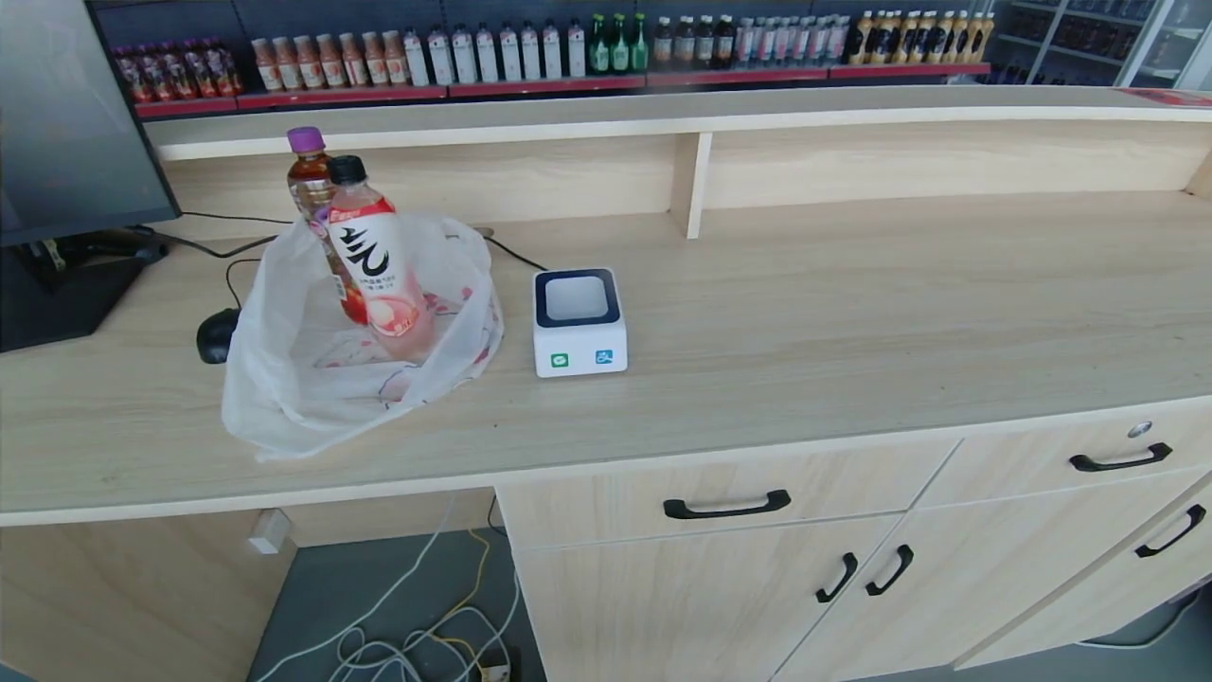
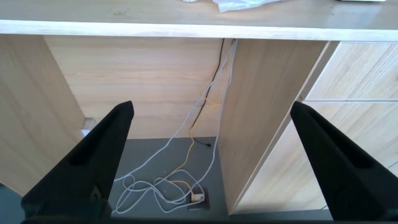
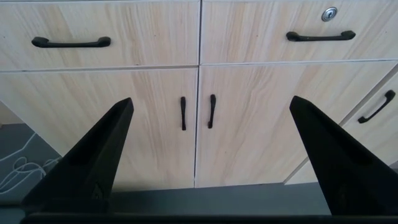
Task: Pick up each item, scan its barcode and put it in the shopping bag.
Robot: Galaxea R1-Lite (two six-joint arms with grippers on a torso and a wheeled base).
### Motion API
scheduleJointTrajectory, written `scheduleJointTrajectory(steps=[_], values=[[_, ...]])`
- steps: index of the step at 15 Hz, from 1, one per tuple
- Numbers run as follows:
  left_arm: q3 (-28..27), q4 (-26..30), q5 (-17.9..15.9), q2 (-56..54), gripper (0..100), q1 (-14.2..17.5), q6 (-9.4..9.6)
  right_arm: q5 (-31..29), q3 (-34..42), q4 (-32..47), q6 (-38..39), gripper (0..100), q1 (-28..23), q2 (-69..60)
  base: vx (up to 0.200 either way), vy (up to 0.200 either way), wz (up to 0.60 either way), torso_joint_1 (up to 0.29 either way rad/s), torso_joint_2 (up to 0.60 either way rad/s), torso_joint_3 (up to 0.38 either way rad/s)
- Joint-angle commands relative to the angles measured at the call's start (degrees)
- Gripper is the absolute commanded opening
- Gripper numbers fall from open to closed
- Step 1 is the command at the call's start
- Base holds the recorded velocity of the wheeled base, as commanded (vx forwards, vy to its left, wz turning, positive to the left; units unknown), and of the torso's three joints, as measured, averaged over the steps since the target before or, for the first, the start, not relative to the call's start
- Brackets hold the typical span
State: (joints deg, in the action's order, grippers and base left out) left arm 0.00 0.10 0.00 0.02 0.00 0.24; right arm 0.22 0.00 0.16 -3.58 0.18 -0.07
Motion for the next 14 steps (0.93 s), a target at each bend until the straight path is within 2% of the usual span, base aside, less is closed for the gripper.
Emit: scheduleJointTrajectory(steps=[1,14], values=[[0.0,0.0,0.0,0.0,100,0.0,0.02,0.0,0.0,0.0,0.0,100,0.0,0.1,0.000,0.000,0.00,0.000,0.00,0.000],[0.0,0.0,0.0,0.0,100,0.0,-0.07,0.0,0.0,0.0,0.0,100,0.0,0.1,0.000,0.000,0.00,0.000,0.00,0.000]])
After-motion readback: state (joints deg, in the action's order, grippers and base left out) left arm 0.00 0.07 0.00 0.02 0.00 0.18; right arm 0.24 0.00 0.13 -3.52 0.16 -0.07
